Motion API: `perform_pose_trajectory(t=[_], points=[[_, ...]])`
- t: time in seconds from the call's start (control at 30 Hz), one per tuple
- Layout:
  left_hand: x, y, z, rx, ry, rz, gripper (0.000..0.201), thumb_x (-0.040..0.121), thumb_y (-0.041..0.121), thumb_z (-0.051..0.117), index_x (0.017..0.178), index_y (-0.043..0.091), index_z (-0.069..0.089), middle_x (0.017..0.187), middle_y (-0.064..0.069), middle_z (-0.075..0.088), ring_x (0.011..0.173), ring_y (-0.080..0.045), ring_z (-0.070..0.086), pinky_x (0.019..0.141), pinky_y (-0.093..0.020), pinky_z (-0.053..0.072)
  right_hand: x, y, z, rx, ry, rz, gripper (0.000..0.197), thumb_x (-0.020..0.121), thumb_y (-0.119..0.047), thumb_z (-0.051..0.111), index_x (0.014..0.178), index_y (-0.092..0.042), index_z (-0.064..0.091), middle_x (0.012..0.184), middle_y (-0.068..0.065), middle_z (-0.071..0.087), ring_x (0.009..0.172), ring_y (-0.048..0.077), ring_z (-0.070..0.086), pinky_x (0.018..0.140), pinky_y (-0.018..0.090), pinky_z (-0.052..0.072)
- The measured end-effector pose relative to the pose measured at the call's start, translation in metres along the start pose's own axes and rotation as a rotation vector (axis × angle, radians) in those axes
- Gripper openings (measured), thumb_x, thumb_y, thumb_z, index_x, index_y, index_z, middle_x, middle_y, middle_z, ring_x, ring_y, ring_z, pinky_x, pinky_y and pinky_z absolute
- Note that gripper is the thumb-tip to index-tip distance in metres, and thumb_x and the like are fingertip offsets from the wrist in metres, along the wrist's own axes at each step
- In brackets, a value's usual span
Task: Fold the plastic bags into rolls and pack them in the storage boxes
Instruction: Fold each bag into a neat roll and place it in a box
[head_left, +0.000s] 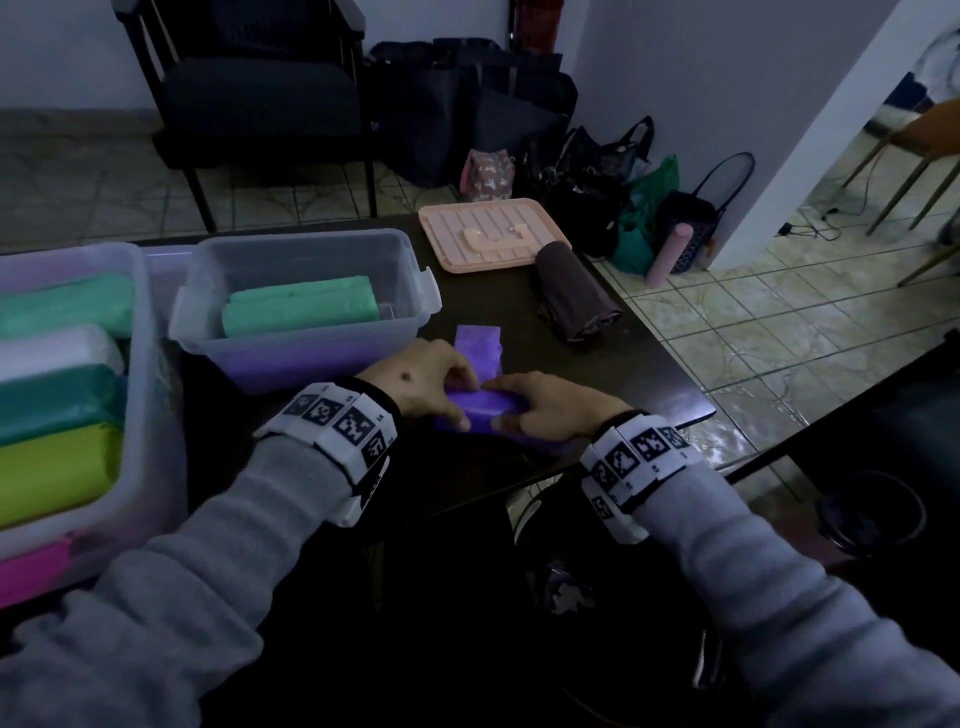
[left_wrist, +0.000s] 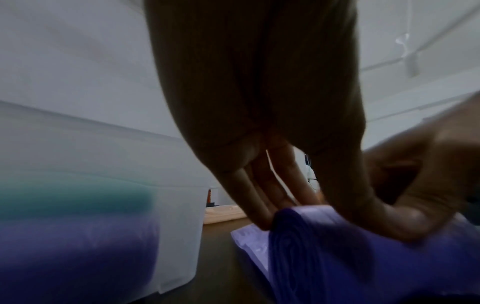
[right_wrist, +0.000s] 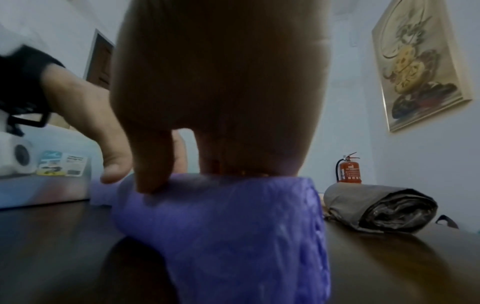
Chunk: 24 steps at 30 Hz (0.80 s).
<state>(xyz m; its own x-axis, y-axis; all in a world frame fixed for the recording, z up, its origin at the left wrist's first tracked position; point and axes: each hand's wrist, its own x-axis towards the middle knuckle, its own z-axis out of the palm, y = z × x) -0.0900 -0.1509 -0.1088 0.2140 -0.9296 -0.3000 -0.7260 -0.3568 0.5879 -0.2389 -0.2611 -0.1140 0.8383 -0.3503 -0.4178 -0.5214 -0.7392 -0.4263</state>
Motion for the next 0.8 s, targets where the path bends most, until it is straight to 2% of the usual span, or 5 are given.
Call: perform_pose_trajectory(t=[0.23,0.47,0.57,0.67,0.8], points=[[0.003,0.003,-0.007,0.078,-0.138,-0.053,0.036,0.09,0.015,0.06,0.126,0.015,0.058,0.127,-0.001,0.06,0.115,-0.015,0.055,0.097,-0.022,0.038,0.01,0.004,0.003,0.098,-0.042,0.06,0.035,0.093,-0.036,0.054,0.124,-0.021,0.055,0.123,0.007,0.051,0.114,0.022,0.048,0.101,0.036,0.036],[0.005,0.0,-0.002,0.07,-0.184,-0.131,0.036,0.099,0.023,0.043,0.134,0.016,0.051,0.137,-0.003,0.051,0.122,-0.019,0.049,0.099,-0.028,0.033,0.001,-0.006,0.017,-0.168,0.347,-0.09,0.026,0.093,-0.033,0.053,0.113,-0.017,0.054,0.113,0.005,0.051,0.106,0.02,0.047,0.089,0.036,0.041],[0.003,-0.007,0.001,0.032,-0.041,-0.137,0.039,0.095,0.026,0.053,0.132,0.015,0.052,0.135,-0.005,0.051,0.122,-0.02,0.049,0.101,-0.032,0.035,-0.004,-0.012,0.031,-0.184,0.442,-0.133,0.03,0.093,-0.037,0.052,0.112,-0.014,0.055,0.111,0.006,0.053,0.103,0.022,0.05,0.087,0.037,0.043],[0.0,-0.011,0.004,-0.006,0.159,-0.076,0.03,0.087,0.025,0.064,0.115,0.014,0.061,0.119,-0.006,0.056,0.108,-0.017,0.055,0.089,-0.027,0.04,-0.008,-0.011,0.042,-0.274,0.394,-0.113,0.055,0.081,-0.046,0.065,0.123,-0.014,0.048,0.12,0.006,0.048,0.108,0.022,0.047,0.091,0.036,0.04],[-0.007,-0.006,0.003,0.004,0.055,-0.053,0.05,0.077,0.027,0.075,0.122,0.016,0.059,0.116,0.002,0.057,0.102,-0.01,0.051,0.089,-0.023,0.038,-0.005,-0.009,0.037,-0.253,0.346,-0.087,0.059,0.083,-0.032,0.065,0.134,-0.014,0.043,0.128,0.009,0.047,0.116,0.026,0.047,0.098,0.035,0.036]])
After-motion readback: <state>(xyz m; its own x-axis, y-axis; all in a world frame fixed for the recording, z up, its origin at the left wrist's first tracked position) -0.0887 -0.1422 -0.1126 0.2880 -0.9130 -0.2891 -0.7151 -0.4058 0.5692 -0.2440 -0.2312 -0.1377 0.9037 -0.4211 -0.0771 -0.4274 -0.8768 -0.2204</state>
